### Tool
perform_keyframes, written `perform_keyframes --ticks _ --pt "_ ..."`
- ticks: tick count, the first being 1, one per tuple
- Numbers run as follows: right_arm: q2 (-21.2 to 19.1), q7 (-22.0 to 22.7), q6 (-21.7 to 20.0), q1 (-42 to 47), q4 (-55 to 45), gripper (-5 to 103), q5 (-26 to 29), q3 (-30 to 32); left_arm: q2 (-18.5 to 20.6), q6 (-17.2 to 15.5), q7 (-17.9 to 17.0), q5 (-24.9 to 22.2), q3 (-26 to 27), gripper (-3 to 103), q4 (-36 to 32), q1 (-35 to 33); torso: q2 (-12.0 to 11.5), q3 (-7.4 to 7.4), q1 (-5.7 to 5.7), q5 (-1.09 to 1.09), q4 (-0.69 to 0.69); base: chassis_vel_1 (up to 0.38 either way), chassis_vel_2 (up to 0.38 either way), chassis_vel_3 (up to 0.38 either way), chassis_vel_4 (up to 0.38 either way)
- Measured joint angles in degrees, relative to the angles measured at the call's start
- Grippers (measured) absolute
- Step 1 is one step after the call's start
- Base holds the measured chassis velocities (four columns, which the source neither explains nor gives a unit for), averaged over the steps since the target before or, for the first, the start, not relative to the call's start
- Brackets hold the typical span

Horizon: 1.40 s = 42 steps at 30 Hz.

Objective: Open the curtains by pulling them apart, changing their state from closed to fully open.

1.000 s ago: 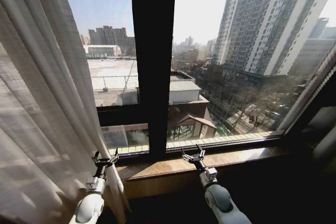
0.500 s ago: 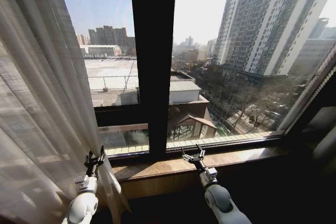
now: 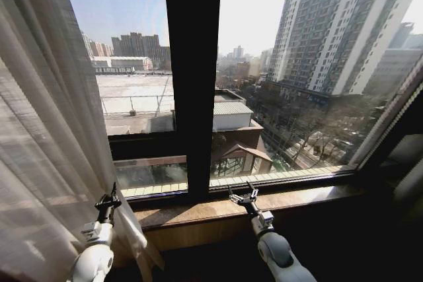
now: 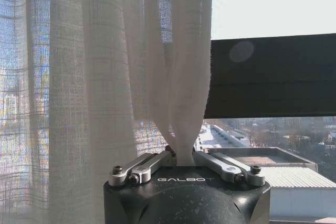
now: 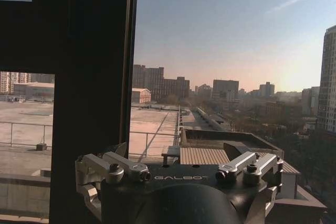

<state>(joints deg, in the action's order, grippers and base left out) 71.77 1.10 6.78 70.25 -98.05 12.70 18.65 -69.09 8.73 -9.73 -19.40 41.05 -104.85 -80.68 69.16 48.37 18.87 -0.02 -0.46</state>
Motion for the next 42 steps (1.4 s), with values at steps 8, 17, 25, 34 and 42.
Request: perform_keyframes --ticks 8,17,25,34,42 --pt "0.00 0.00 0.00 0.00 0.00 100 0.00 0.00 -0.01 0.84 0.60 -0.25 1.41 0 0.05 -0.81 0.00 0.00 0.00 0.00 0.00 0.010 0.006 -0.013 -0.013" --pt "-0.01 0.00 0.00 0.00 0.00 100 0.00 0.00 -0.07 1.37 0.72 -0.25 1.73 0 0.16 -1.34 0.00 0.00 0.00 0.01 -0.01 0.134 0.123 -0.136 -0.113" --pt "0.00 0.00 0.00 0.00 0.00 100 0.00 -0.01 -0.36 1.67 0.78 -0.01 1.70 0 0.09 -1.73 0.00 0.00 0.00 0.00 0.00 0.258 0.260 -0.255 -0.251" --pt "-0.01 0.00 0.00 0.00 0.00 100 0.00 -0.01 -0.36 1.70 0.75 0.11 1.90 0 -0.05 -1.85 0.00 0.00 0.00 0.02 0.00 0.339 0.336 -0.321 -0.344" --pt "0.00 0.00 0.00 0.00 0.00 100 0.00 -0.01 -0.44 2.17 0.59 0.29 2.27 0 -0.38 -2.57 0.00 0.00 0.00 0.00 0.00 0.375 0.352 -0.365 -0.349"
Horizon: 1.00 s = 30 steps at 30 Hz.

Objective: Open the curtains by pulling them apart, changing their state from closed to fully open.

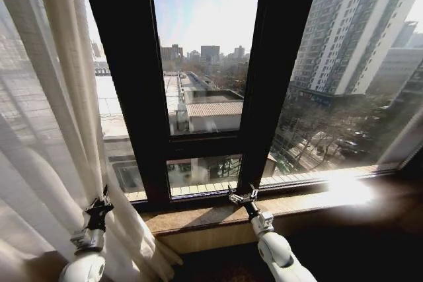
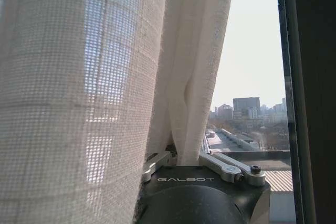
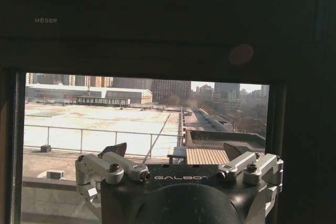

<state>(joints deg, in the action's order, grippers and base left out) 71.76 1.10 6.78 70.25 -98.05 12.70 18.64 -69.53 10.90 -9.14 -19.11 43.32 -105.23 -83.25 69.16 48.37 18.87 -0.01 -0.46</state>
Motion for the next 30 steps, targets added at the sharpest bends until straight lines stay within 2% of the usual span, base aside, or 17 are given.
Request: perform_keyframes --ticks 17,22,27,30 --pt "0.01 0.00 0.00 0.01 0.00 100 0.00 -0.01 -0.57 0.87 0.01 0.46 0.65 0 0.03 -0.66 0.03 -0.02 -0.04 0.00 0.02 0.415 0.261 -0.414 -0.258" --pt "0.02 -0.01 0.00 0.01 -0.01 100 0.00 -0.01 -0.62 1.15 0.09 0.50 0.86 0 0.16 -0.73 0.02 -0.01 -0.02 -0.04 0.02 0.106 0.117 -0.153 -0.126" --pt "-0.01 0.00 0.00 0.00 0.00 100 0.00 0.02 -0.72 1.41 0.26 0.51 0.94 0 0.32 -0.84 -0.01 0.02 0.03 0.05 0.00 -0.018 0.002 0.021 0.005" --pt "-0.02 0.01 0.00 0.00 0.00 100 0.00 0.05 -0.74 1.59 0.34 0.51 0.96 0 0.37 -0.89 -0.01 0.01 0.03 0.02 -0.02 -0.078 -0.036 0.043 0.018"
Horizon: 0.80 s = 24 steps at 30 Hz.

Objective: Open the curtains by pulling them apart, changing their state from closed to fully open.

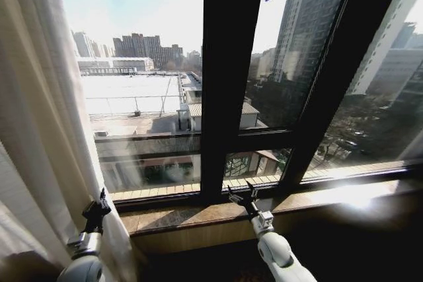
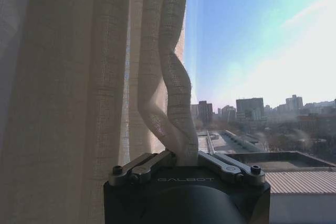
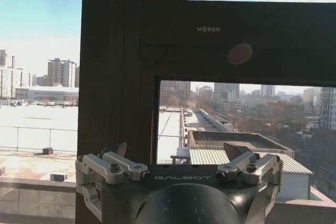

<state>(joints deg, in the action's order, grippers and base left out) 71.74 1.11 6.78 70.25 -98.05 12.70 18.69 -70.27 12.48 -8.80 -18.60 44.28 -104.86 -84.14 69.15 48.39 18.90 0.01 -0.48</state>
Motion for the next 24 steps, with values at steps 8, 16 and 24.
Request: perform_keyframes --ticks 8,16,24 --pt "0.02 0.00 0.00 0.00 0.00 100 0.00 -0.02 -0.05 0.23 0.08 0.00 0.07 0 0.18 -0.13 0.01 -0.01 -0.03 -0.05 0.02 0.031 0.031 -0.036 -0.033" --pt "0.02 0.00 0.00 0.00 0.00 100 0.00 -0.03 -0.07 0.43 0.08 0.00 0.28 0 0.24 -0.16 0.01 -0.01 -0.03 -0.02 0.02 0.150 0.144 -0.150 -0.144" --pt "0.02 0.00 0.00 0.00 0.00 100 0.00 -0.05 -0.30 1.03 0.11 -0.06 0.94 0 0.05 -0.75 0.01 -0.01 -0.03 -0.02 0.02 0.247 0.264 -0.235 -0.258"
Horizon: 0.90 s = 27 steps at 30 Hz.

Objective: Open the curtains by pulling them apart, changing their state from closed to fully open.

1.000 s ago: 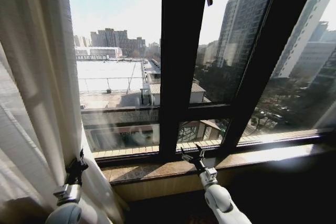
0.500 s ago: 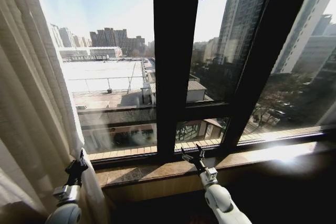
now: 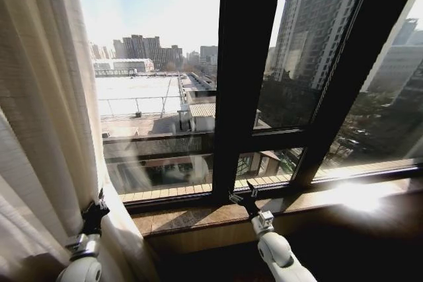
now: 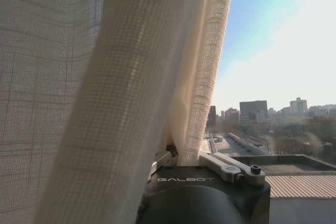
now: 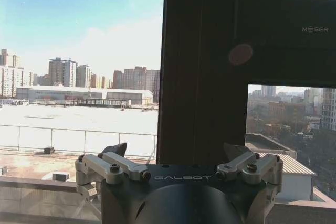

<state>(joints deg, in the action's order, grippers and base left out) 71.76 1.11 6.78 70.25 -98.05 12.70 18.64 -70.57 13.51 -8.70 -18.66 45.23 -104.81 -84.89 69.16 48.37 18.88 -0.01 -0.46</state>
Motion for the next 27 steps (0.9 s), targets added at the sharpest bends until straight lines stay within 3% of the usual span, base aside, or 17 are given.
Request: perform_keyframes --ticks 13,21,27 --pt "0.03 -0.01 0.00 0.00 0.00 100 0.00 -0.03 -0.61 1.21 0.03 0.39 1.15 0 -0.50 -1.81 0.01 -0.01 -0.01 -0.05 0.02 0.325 0.236 -0.346 -0.230" --pt "-0.01 -0.01 0.00 0.00 0.00 100 0.00 0.01 -0.68 1.47 0.04 0.34 1.98 0 -1.47 -3.33 0.00 0.01 0.01 0.06 -0.01 0.026 -0.004 -0.010 -0.005" --pt "-0.02 0.00 0.00 0.00 0.00 100 0.00 0.03 -0.69 1.85 0.15 0.27 2.71 0 -2.13 -4.43 -0.02 0.02 0.04 0.01 -0.02 -0.087 -0.020 0.058 0.012"
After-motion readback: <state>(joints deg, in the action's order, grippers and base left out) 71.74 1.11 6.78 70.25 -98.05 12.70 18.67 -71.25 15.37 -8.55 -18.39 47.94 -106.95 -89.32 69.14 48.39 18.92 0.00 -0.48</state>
